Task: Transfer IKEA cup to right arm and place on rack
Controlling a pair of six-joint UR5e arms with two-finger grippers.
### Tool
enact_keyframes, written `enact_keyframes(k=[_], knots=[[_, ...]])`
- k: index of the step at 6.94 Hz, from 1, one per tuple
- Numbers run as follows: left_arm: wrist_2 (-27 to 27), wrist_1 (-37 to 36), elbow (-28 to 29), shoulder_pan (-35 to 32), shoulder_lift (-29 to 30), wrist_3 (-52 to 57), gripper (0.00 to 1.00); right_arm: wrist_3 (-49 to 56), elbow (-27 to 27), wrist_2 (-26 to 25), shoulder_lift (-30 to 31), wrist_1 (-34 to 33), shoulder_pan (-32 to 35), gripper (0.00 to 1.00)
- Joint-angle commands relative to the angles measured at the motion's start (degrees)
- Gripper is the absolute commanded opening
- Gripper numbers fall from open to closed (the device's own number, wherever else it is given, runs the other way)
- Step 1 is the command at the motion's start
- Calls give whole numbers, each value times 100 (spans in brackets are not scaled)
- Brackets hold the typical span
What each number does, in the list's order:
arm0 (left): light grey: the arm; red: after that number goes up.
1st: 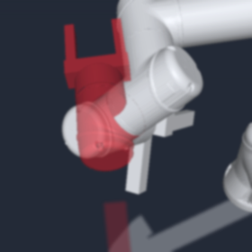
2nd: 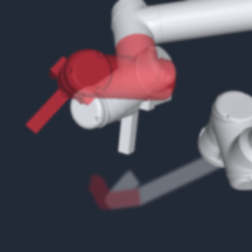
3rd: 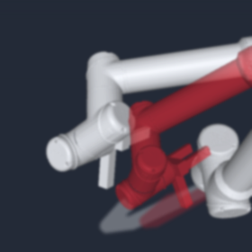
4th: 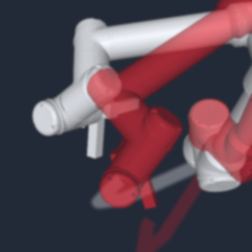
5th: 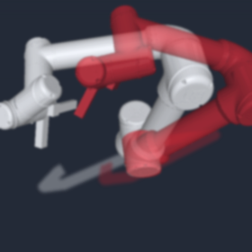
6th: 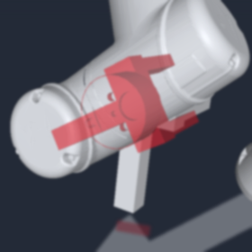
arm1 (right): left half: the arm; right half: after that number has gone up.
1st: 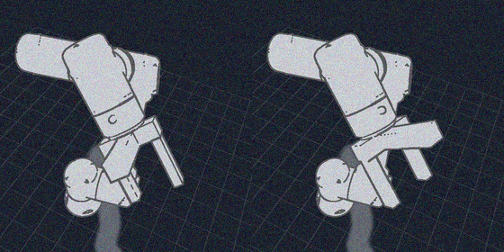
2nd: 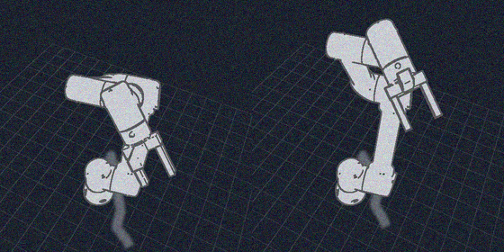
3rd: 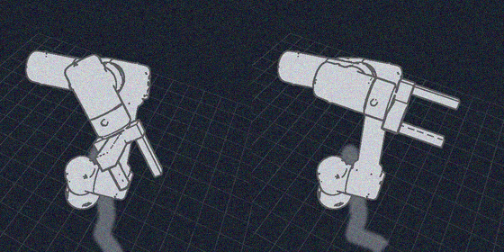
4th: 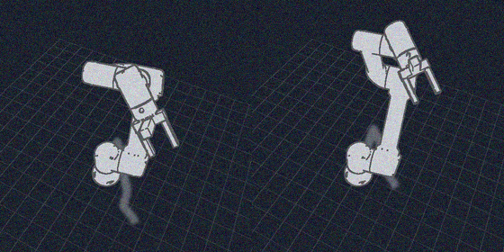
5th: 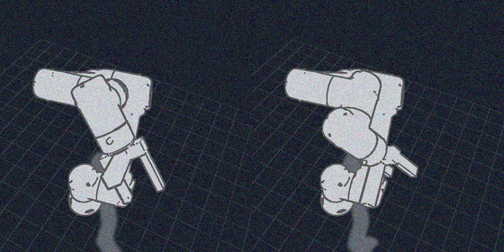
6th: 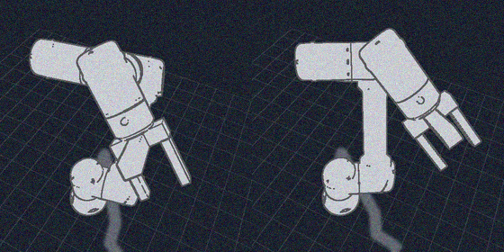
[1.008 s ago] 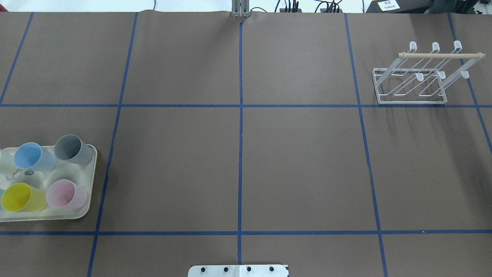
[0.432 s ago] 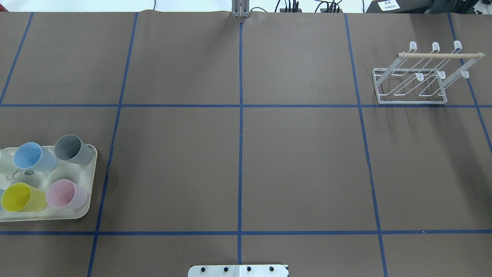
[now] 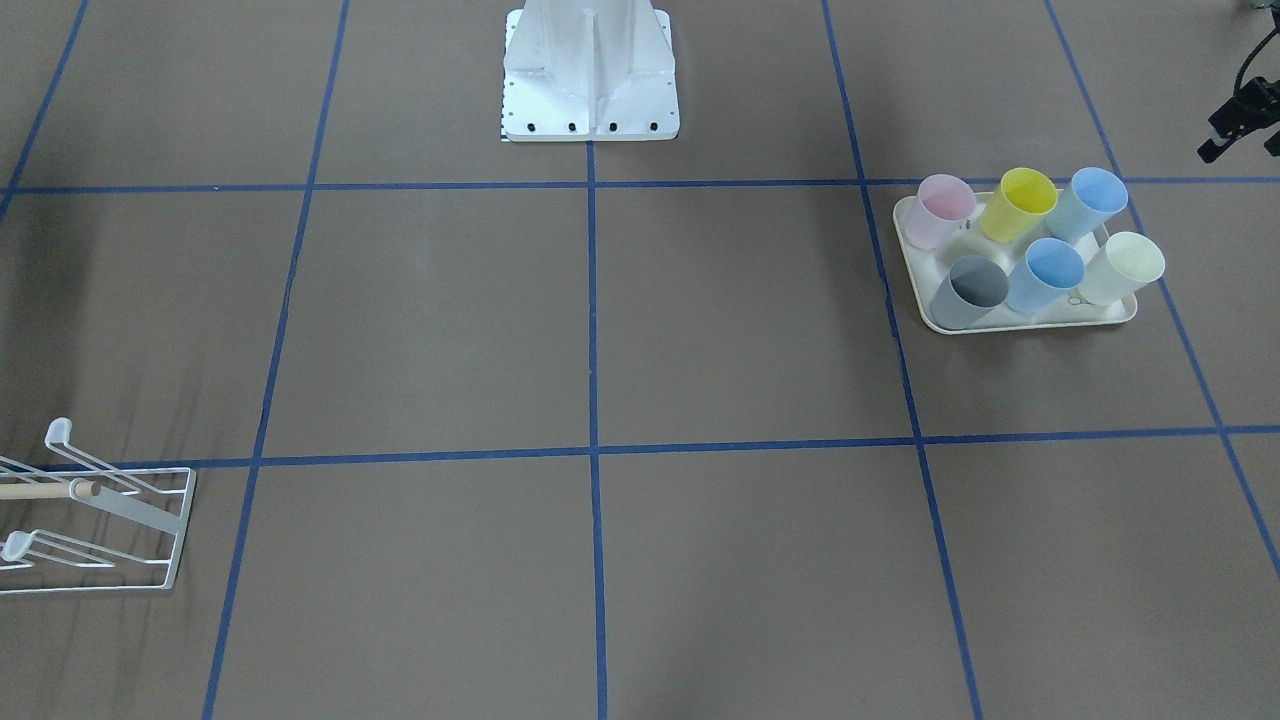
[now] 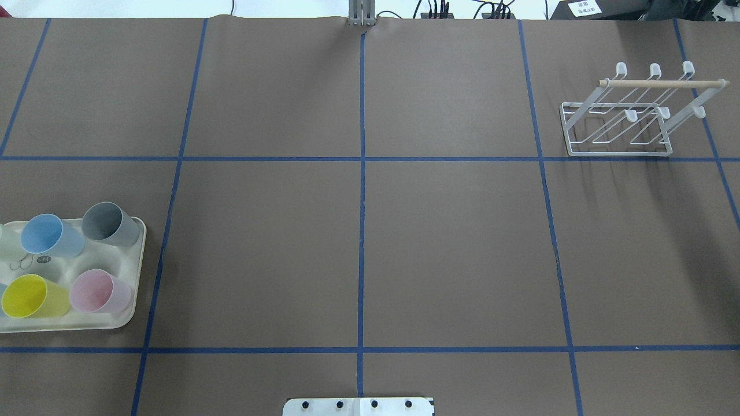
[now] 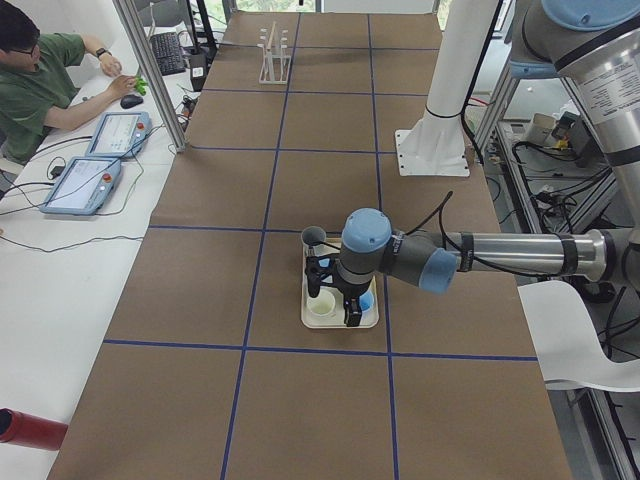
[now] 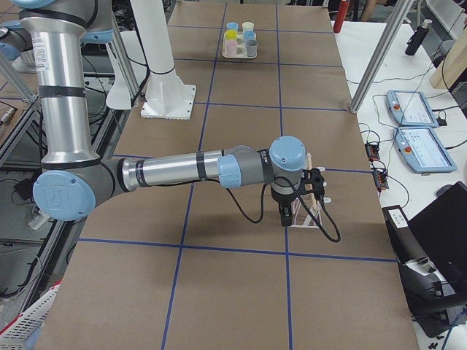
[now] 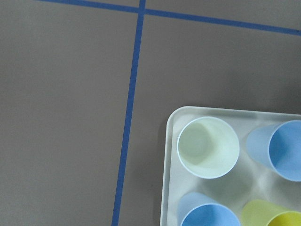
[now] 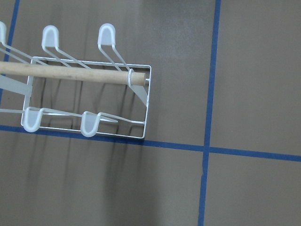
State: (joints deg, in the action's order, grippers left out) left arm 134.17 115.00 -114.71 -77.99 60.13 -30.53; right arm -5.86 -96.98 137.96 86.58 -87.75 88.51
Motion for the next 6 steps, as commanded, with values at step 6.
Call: enact_keyframes(k=[6], knots=[[-549, 1042, 404, 1512, 15, -1587, 99, -284, -94, 345, -9, 21, -132, 100]])
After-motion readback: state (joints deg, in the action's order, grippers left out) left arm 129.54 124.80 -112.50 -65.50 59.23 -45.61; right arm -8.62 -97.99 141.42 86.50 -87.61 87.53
